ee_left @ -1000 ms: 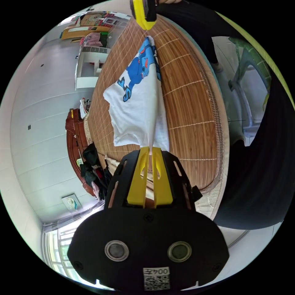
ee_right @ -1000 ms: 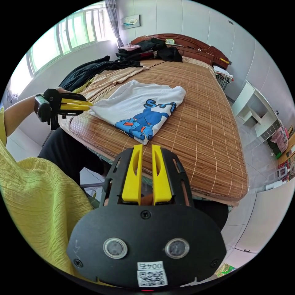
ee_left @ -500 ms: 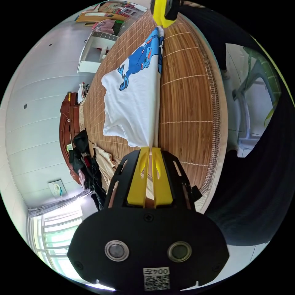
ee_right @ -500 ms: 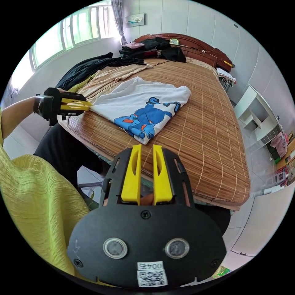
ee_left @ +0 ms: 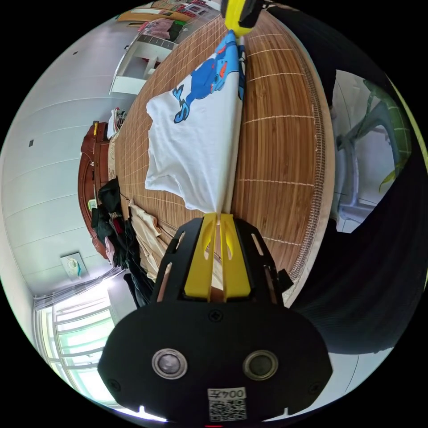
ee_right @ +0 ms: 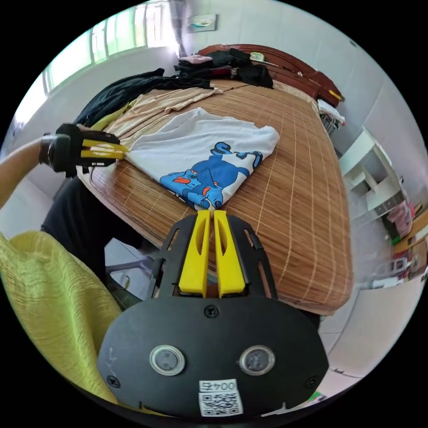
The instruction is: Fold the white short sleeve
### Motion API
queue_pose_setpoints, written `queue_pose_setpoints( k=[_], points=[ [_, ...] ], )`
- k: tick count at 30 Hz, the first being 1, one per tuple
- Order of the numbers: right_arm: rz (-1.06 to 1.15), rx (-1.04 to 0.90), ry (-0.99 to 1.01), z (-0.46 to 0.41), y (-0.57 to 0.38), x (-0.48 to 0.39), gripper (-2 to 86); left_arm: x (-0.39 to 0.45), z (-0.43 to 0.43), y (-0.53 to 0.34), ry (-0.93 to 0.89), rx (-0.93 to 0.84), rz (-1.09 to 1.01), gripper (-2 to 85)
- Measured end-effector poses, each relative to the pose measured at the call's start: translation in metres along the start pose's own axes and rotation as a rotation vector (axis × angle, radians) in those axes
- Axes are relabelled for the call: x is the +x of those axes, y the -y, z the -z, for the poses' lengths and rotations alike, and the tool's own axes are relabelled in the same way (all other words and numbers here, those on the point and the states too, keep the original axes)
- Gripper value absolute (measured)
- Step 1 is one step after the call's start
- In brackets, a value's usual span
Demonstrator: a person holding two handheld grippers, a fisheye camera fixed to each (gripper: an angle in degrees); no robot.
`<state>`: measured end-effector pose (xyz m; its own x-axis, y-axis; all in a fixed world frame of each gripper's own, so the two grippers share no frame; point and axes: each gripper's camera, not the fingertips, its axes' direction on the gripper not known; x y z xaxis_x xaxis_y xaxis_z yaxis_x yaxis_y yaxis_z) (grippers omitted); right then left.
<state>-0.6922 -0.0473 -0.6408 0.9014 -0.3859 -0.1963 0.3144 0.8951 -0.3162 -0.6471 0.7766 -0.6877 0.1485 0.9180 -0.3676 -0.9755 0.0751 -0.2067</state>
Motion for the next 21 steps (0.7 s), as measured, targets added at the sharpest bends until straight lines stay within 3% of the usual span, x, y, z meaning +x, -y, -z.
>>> queue_pose_setpoints(
  k=[4, 15, 21],
  points=[
    [0.131, -0.065, -0.096, -0.014, 0.003, -0.009, -0.3, 0.004, 0.007, 0.012, -0.008, 0.004, 0.002, 1.1],
    [0.030, -0.096, -0.063, -0.034, 0.013, 0.002, 3.8, 0.014, -0.002, 0.007, 0.077, -0.081, 0.053, 1.4],
    [-0.169, 0.015, 0.146, -0.033, 0.025, 0.046, 5.2, -0.012, 0.022, 0.014, 0.138, -0.015, 0.221, 1.2]
  ],
)
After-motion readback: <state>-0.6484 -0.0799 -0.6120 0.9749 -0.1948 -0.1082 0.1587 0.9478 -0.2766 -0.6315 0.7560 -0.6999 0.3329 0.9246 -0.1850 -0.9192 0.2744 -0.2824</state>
